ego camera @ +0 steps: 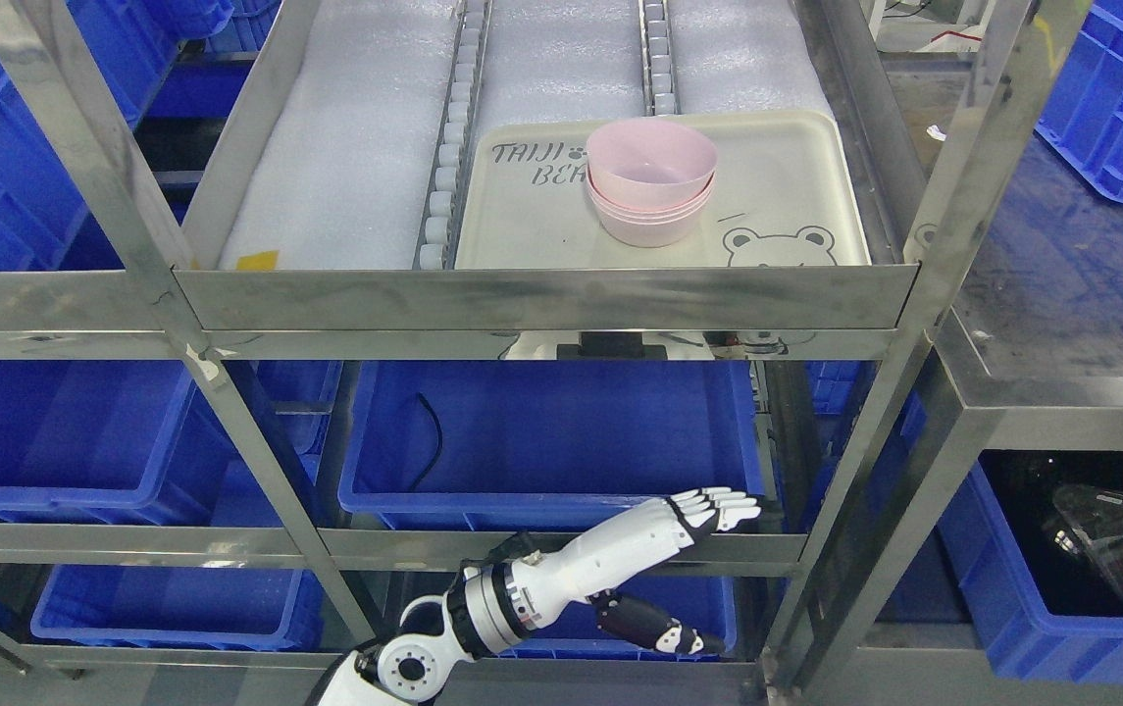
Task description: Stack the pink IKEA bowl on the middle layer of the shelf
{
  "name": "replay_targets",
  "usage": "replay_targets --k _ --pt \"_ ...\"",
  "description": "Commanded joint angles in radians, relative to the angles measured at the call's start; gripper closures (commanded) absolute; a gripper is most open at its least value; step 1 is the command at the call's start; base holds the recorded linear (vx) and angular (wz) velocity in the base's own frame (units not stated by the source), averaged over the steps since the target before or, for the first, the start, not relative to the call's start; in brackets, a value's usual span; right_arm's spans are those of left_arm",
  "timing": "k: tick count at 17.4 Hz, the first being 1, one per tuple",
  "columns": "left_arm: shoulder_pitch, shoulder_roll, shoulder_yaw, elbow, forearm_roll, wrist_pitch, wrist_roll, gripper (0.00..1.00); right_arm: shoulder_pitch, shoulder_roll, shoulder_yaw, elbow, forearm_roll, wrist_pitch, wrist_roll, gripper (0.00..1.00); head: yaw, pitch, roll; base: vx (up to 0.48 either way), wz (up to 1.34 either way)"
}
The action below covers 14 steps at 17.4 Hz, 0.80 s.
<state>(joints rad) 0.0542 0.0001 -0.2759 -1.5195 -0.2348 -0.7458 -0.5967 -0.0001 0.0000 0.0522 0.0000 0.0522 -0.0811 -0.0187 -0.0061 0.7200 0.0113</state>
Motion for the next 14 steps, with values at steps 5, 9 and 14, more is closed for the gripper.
replay_targets --k 5,9,14 --pt "0.136 0.017 0.106 0.033 0.221 0.229 0.595 0.0 0.005 -0.017 0.0 -0.017 0.0 0.0 0.0 0.0 0.0 0.0 0.0 -0.001 0.0" --pt "0.223 0.017 0.107 -0.097 0.23 0.278 0.707 0.0 0.005 -0.017 0.0 -0.017 0.0 0.0 0.0 0.0 0.0 0.0 0.0 0.001 0.05" --pt "0.244 0.017 0.107 -0.097 0.258 0.347 0.716 0.0 0.005 -0.017 0.0 -0.017 0.0 0.0 0.0 0.0 0.0 0.0 0.0 0.007 -0.01"
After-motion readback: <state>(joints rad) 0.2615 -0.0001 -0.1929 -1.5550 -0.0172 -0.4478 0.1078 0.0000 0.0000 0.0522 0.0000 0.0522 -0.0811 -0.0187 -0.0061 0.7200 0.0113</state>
